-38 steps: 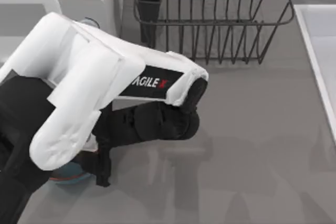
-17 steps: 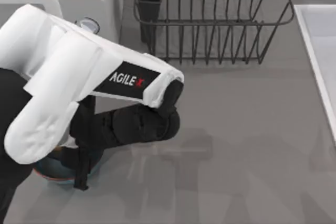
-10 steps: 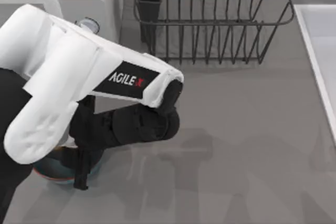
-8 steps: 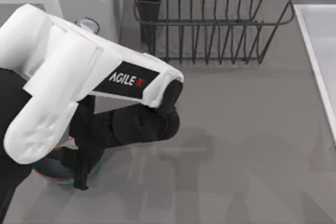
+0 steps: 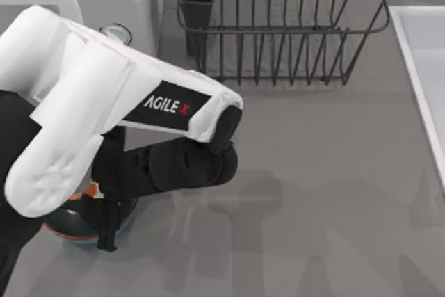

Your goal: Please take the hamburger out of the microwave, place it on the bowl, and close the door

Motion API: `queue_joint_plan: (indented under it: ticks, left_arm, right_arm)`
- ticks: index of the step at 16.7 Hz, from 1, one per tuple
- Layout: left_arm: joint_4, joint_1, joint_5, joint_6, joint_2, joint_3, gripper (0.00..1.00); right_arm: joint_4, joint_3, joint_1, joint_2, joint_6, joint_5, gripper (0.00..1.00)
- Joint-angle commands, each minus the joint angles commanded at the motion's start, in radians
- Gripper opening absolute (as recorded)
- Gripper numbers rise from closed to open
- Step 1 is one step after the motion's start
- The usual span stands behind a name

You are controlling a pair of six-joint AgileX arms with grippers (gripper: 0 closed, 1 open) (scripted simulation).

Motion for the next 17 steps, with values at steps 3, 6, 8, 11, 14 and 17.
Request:
queue_joint_plan:
  ticks: [3,6,8,11,14,17]
  left_arm:
    - [-0.046,-0.007,0.021,0.046,-0.066,-0.003,1.0]
    - [0.036,0.04,0.041,0.138,-0.141,-0.047,1.0]
    - [0.131,0.093,0.068,0.251,-0.238,-0.101,1.0]
    - [0.315,0.191,0.128,0.498,-0.452,-0.218,1.0]
    - [0.527,0.299,0.21,0.836,-0.735,-0.37,1.0]
    - [0.748,0.405,0.311,1.253,-1.065,-0.551,1.0]
  right_arm:
    - [0.0,0.0,0.0,0.0,0.0,0.0,1.0]
    - [0.0,0.0,0.0,0.0,0.0,0.0,1.0]
    - [0.0,0.0,0.0,0.0,0.0,0.0,1.0]
    - [0.0,0.0,0.0,0.0,0.0,0.0,1.0]
    - [0.0,0.0,0.0,0.0,0.0,0.0,1.0]
    - [0.0,0.0,0.0,0.0,0.0,0.0,1.0]
